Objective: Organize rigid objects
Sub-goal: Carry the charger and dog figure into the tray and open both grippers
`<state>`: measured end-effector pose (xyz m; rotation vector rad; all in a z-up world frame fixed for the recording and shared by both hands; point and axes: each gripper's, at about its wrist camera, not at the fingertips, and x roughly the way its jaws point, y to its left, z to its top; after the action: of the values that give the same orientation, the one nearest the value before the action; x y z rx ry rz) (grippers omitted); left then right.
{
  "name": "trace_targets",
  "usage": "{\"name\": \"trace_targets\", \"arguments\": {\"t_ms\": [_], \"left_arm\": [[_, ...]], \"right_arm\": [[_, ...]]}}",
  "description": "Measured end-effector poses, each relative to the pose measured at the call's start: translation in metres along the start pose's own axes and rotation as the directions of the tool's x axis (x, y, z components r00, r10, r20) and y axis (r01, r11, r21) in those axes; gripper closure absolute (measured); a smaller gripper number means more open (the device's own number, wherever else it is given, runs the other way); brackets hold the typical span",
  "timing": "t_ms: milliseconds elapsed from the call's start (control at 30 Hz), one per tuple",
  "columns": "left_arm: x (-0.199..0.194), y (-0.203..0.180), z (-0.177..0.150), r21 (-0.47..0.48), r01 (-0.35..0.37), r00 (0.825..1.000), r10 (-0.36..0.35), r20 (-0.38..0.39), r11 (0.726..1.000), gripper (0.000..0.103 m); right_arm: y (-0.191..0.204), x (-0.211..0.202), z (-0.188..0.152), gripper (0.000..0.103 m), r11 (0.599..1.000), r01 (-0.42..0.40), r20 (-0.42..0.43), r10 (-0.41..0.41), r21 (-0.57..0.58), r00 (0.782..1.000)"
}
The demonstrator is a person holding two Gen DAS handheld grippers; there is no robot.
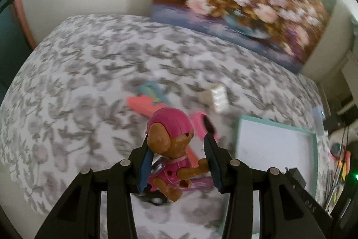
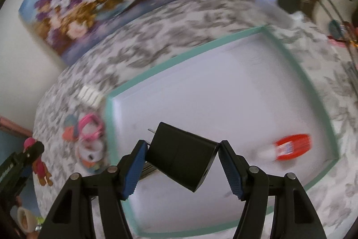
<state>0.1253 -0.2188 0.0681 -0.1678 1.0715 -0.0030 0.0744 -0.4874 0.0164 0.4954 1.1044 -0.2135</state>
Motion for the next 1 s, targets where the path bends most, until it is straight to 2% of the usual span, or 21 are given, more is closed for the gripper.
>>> {"name": "trace_targets", "arguments": {"t_ms": [167, 500, 1000], "left_arm": [[0.012, -0.044, -0.008, 0.078, 0.057, 0.998, -0.055, -0.026, 0.995, 0.057], [0.035, -0.108, -0.023, 0.227, 0.093, 0.995, -0.082, -0.054, 0.97, 0.057], [0.051, -0.132, -0.033, 0.308, 0.104, 0.994, -0.086, -0.071, 0.946, 0.056]], "right_arm": [[-0.029, -0.003, 0.011, 0.034, 0.998, 0.054, 0.035, -0.055, 0.039, 0.998], [-0.062, -0.005, 0.025, 0.034, 0.988, 0.113, 0.063, -0.119, 0.102, 0.991], [-0.068, 0.01, 0.026, 0.034, 0.983, 0.17, 0.034, -0.173, 0.073, 0.984]]}}
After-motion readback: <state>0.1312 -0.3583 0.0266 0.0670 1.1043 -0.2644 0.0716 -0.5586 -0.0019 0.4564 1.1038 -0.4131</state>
